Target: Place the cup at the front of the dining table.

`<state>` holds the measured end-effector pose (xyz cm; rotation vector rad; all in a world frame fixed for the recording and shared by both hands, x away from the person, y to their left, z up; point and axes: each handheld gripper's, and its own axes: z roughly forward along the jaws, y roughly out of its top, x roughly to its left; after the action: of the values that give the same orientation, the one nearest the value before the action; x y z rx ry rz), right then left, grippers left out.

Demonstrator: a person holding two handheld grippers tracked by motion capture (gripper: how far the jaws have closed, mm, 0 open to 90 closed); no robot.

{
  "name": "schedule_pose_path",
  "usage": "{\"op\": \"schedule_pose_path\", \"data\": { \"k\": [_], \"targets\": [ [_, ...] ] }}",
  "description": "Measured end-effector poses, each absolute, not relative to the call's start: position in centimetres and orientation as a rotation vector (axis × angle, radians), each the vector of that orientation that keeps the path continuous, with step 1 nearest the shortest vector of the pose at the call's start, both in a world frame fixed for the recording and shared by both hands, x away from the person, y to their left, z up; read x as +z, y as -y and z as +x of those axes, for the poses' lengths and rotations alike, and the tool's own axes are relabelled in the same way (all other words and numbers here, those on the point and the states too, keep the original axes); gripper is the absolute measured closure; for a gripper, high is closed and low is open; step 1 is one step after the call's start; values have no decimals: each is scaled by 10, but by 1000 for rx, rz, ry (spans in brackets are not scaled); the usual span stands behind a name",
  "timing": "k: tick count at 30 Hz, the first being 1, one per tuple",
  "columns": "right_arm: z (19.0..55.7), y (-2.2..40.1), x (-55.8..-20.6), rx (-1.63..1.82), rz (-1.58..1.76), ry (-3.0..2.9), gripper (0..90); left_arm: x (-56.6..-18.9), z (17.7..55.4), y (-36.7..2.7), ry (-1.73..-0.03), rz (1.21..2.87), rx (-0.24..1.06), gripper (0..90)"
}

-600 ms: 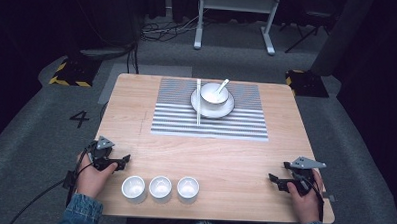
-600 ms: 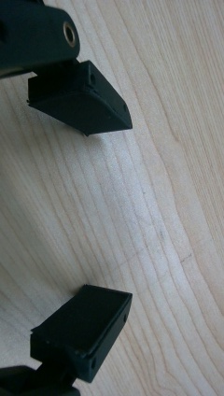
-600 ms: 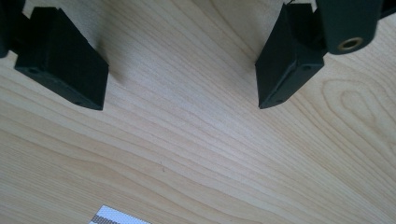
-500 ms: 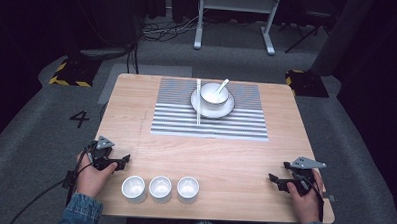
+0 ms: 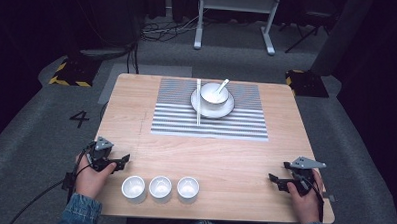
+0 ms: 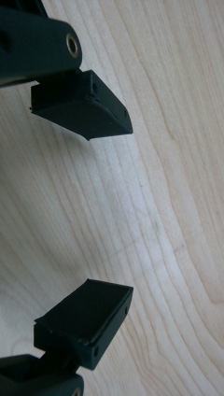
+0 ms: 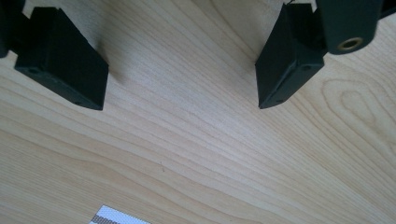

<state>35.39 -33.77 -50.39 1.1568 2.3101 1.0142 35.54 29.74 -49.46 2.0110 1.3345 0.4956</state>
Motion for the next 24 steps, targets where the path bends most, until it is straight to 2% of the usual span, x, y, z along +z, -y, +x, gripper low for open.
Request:
{"op": "schedule_pose_path", "data": {
  "k": [12, 24],
  "targets": [
    [354, 338, -504, 1014, 1157, -2310, 173, -464, 336, -295, -1247, 1858, 512, 234],
    [354, 338, -504, 1014, 1157, -2310, 173, -442, 323, -290, -1197, 1818, 542, 234]
  ]
}}
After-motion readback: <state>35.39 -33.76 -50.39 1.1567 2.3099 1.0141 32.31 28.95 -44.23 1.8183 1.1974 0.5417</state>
